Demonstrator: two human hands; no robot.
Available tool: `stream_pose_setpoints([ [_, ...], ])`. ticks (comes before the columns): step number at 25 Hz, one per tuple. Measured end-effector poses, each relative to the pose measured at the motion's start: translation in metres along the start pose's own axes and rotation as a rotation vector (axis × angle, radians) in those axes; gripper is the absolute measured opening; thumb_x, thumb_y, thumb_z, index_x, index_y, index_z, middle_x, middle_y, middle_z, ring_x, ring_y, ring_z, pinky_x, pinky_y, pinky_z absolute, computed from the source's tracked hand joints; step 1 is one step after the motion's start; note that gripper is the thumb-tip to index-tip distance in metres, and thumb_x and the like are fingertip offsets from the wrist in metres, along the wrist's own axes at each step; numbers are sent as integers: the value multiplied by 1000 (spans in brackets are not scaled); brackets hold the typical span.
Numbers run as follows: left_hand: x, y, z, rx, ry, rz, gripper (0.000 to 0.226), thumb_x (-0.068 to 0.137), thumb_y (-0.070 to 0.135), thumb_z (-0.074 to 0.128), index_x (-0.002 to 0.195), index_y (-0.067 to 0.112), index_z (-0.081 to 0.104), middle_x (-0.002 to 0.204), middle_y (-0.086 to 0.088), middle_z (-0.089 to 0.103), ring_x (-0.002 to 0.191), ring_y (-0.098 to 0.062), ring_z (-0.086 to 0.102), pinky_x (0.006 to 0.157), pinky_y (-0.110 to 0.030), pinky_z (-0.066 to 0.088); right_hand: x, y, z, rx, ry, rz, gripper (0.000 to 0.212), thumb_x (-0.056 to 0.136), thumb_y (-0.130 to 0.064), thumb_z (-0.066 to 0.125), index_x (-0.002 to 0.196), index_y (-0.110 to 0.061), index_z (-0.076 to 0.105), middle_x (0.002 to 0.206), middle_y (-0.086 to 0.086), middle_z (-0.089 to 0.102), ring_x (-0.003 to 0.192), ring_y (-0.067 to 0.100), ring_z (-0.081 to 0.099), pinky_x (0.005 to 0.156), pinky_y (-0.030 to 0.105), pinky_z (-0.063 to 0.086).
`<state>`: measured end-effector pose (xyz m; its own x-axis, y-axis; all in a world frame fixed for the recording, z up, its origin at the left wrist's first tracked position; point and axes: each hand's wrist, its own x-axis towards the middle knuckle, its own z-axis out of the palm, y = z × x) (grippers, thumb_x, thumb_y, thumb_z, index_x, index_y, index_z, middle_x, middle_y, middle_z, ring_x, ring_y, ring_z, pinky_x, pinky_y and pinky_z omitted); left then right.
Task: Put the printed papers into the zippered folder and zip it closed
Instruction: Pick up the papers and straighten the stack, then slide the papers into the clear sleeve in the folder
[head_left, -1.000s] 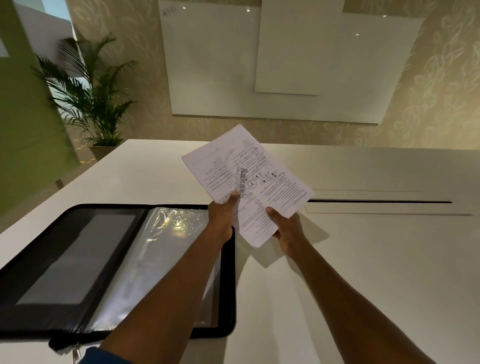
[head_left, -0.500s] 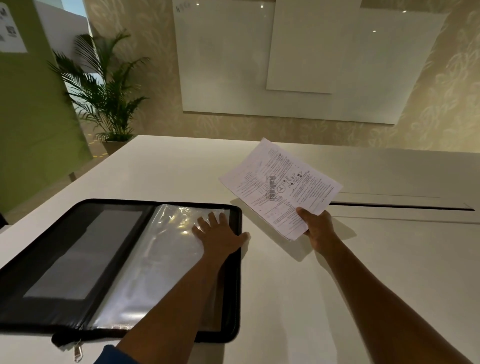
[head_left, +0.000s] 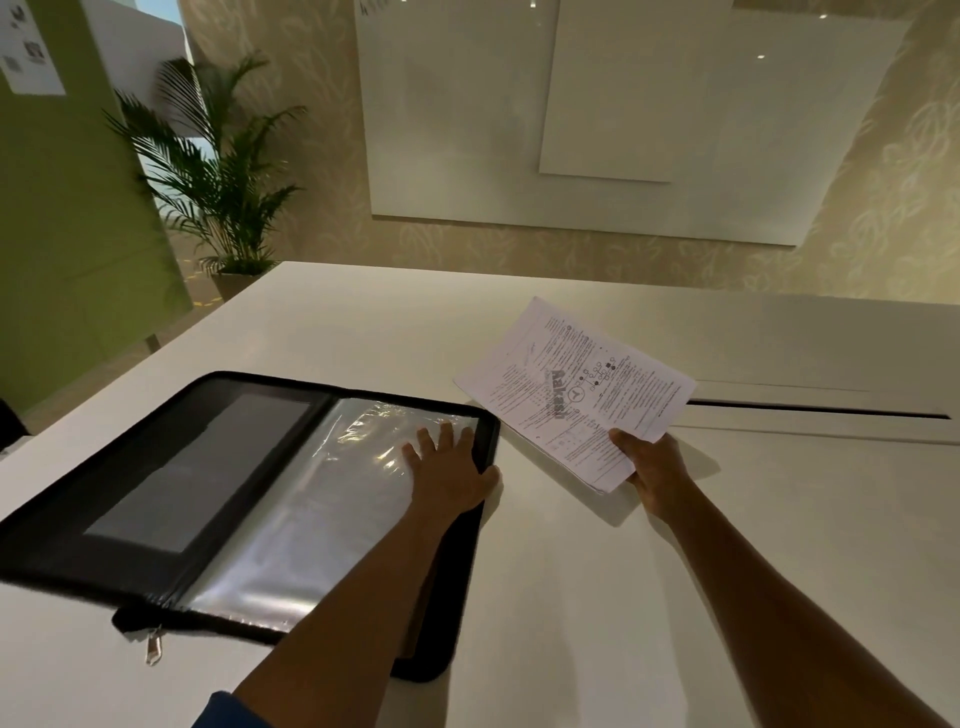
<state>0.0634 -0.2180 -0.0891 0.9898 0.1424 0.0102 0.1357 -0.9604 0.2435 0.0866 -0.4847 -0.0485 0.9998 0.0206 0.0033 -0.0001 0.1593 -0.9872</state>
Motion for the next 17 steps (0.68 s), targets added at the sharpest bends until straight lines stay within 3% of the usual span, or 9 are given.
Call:
stream_pose_setpoints([
  [5,-11,-14,-7,-17,-2,176,77,82,62,53,148,27,34,157,1,29,144,-33,23,115,-56,18,-10,7,-2,-6,33,39,36,89,3,63,113,-24,61,119,13,68,109,34,66,86,57,56],
  [7,-17,-23,-13,-41,-17,243,76,79,62,59,144,28,40,154,6,35,140,-26,32,114,-51,24,-17,9,-2,-13,50,58,35,89,2,63,110,-26,61,115,11,70,107,32,67,81,52,59],
  [11,-32,-46,-27,-144,-137,337,77,73,55,74,141,34,44,149,7,42,134,-19,41,113,-41,29,-31,12,-4,-36,84,82,34,88,0,65,108,-26,61,112,10,70,106,31,67,77,49,60],
  [13,-43,-56,-37,-238,-207,352,76,69,48,79,137,36,48,143,5,46,128,-19,45,106,-31,33,-39,15,-5,-36,90,87,34,87,0,65,108,-27,62,112,10,71,106,31,67,79,50,59],
  [17,-63,-74,-55,-306,-390,388,71,70,30,83,133,38,52,149,10,39,131,-15,40,110,-36,34,-58,19,-1,-25,103,101,33,87,0,66,102,-30,64,106,7,73,102,29,69,72,43,61],
])
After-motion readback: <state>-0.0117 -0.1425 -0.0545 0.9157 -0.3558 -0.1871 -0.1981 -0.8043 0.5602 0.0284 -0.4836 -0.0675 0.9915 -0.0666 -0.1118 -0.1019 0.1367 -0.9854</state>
